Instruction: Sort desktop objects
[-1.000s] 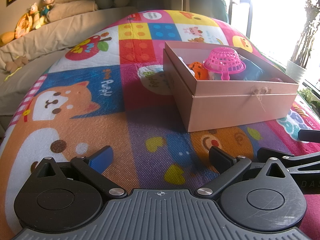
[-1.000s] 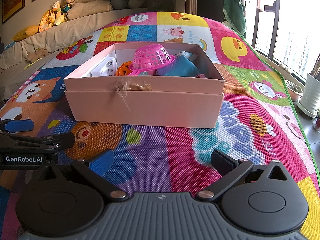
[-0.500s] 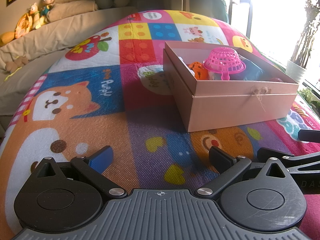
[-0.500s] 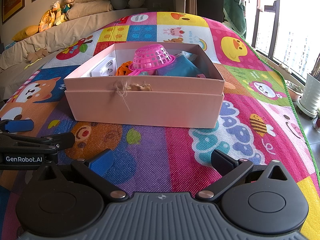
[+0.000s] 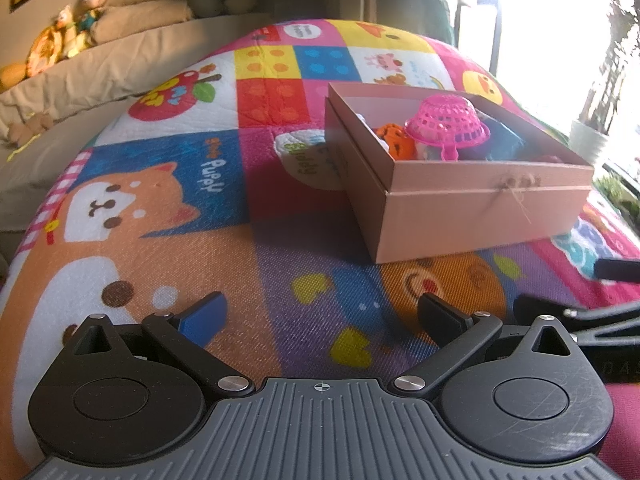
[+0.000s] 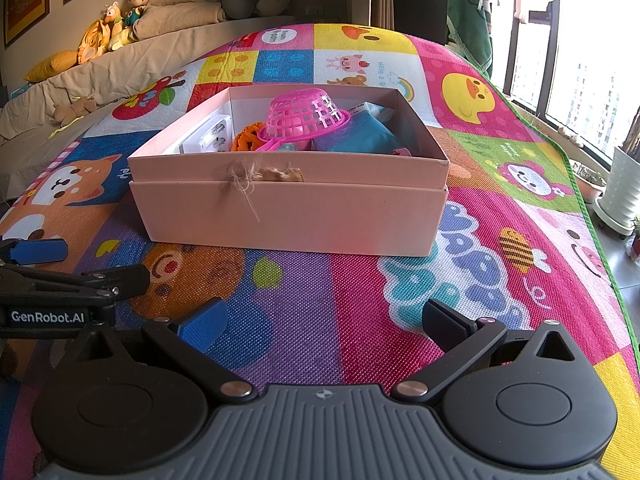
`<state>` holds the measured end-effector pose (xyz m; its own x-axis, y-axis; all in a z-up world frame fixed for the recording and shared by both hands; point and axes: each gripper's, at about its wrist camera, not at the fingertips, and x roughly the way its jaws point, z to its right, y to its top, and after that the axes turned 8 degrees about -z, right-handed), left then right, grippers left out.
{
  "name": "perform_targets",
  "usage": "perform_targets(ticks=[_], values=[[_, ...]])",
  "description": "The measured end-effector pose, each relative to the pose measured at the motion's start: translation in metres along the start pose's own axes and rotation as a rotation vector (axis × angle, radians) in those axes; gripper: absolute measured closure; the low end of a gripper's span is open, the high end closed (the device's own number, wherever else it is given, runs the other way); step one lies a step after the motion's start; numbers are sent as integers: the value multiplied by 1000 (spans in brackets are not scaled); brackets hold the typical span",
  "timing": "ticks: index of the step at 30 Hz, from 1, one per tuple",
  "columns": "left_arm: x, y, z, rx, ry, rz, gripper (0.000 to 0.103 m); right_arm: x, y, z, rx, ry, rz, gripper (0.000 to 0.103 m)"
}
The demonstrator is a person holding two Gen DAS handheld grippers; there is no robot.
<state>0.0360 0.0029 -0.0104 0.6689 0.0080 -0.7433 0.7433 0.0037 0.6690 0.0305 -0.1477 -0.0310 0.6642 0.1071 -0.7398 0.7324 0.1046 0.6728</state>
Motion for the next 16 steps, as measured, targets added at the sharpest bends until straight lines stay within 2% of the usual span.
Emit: perform_targets(ticks=[3,5,10,16], values=[[-2,2,-7,8,-40,-31,0,0,0,0,0,0,0,0],[-4,0,-4,48,-29,-44,0,0,0,0,0,0,-1,0],[-5,-2,-8,43,-45,-50,0,0,0,1,0,0,0,0],[-6,-3,-7,33,-27,-50,0,0,0,0,0,0,0,0]])
